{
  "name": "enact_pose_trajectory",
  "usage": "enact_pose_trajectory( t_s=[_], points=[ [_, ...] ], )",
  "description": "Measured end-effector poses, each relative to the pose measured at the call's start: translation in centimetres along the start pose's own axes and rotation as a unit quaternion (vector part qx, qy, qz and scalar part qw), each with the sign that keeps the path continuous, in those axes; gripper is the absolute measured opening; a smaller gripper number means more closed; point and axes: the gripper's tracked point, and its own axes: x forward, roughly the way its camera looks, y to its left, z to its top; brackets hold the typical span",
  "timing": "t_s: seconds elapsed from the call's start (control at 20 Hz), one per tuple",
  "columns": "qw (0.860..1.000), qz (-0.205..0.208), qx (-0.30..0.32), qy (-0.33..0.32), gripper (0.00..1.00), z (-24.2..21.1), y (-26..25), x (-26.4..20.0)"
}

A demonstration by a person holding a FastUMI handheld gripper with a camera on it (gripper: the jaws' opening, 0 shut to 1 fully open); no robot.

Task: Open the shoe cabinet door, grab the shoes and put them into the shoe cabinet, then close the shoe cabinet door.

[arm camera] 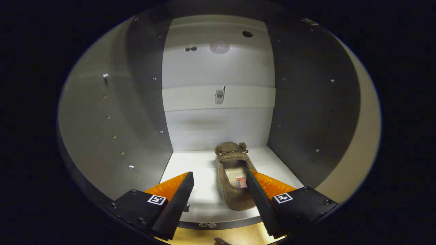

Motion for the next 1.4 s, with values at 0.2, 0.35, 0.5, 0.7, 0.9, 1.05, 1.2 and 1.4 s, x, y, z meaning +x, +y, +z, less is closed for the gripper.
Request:
enact_pose_trajectory(
  t_s=[0.2,0.35,0.5,0.7,0.9,1.05,1.2,1.4],
  points=[
    [0.998,-0.007,-0.017,-0.057,0.98,2.0,-0.9,-6.4],
    [0.995,-0.007,-0.012,-0.097,0.98,3.0,-2.1,-12.2],
    [0.993,-0.003,0.005,-0.122,0.98,3.0,-4.2,-18.1],
    [0.991,0.011,0.014,-0.135,0.98,2.5,-6.9,-25.2],
    [0.987,0.018,0.017,-0.156,0.98,2.8,-8.8,-31.7],
    [0.989,0.015,0.015,-0.15,0.98,1.9,-11.4,-35.5],
    [0.99,0.009,0.007,-0.143,0.98,-0.1,-15.6,-38.4],
    [0.986,-0.021,0.003,-0.163,0.98,1.3,-19.5,-41.9]
  ],
)
